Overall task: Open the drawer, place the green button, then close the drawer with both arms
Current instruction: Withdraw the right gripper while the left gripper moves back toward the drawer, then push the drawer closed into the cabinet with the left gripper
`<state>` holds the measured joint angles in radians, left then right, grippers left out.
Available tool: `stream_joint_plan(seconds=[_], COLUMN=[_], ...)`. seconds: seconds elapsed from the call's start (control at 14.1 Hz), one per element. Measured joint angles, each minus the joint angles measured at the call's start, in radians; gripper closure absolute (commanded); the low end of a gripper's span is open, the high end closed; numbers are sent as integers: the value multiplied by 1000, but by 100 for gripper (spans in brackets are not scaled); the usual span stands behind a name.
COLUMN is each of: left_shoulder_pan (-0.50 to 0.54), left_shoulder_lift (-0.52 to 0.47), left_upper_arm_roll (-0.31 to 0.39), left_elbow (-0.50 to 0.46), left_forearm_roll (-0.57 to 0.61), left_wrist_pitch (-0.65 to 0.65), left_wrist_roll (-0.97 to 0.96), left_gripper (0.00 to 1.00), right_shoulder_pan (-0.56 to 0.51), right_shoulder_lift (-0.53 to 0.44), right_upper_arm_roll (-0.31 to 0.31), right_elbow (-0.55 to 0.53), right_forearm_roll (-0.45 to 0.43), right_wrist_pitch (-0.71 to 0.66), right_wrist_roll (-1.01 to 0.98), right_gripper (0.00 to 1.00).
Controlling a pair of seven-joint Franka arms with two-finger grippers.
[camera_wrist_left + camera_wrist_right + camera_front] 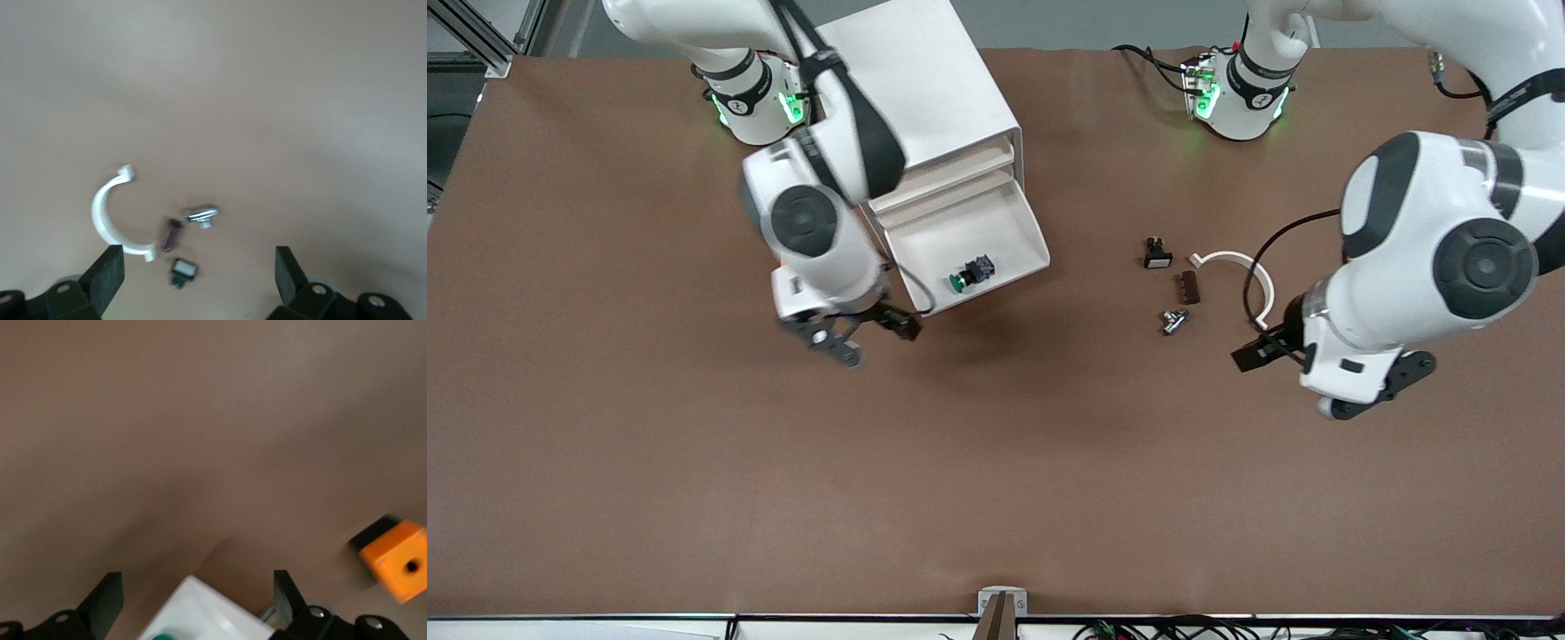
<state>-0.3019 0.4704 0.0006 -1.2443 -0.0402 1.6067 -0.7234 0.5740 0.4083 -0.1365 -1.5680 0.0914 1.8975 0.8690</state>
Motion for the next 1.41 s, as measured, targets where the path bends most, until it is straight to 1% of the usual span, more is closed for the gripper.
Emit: stream_joint_plan(seconds=[0.14,0.28,0.49,0.71,0.85,0.92,1.06,1.2,1.41], left_shoulder_pan=[-20,-56,-147,-232,-273,-298,-341,-381,-433], left_shoulder_lift=[32,89,173,248,290,309,342,367,376], left_upper_arm_roll=[-61,-95,-102,-103,-104,-105,-106,-108,-111], left_elbow=[-22,-32,-35,-37,-38,-39,-40,-49,-66], left_forearm_roll=[0,0,0,0,0,0,-7,-47,-76], left_wrist_pitch=[84,162,272,381,412,418,428,433,443], left_wrist_roll=[-1,-7,-11,-59,-117,-152,-216,-245,-333], left_gripper=[1,1,1,1,1,1,1,1,1], right_shoulder_pan=[-113,-223,-357,-451,-481,-487,-492,-496,-514], right_shoulder_lift=[-38,-77,-122,-137,-141,-142,-147,-155,-157], right_upper_arm_roll=[-3,-5,-5,-4,-4,-4,-4,-4,-4], right_elbow=[3,5,17,87,138,154,171,176,176], right_forearm_roll=[-1,-1,-2,-28,-60,-66,-71,-82,-86], right_wrist_pitch=[-62,-123,-223,-374,-448,-465,-471,-470,-450], right_wrist_roll=[-205,-401,-632,-755,-796,-802,-815,-824,-878], right_gripper=[0,0,0,0,0,0,0,0,0])
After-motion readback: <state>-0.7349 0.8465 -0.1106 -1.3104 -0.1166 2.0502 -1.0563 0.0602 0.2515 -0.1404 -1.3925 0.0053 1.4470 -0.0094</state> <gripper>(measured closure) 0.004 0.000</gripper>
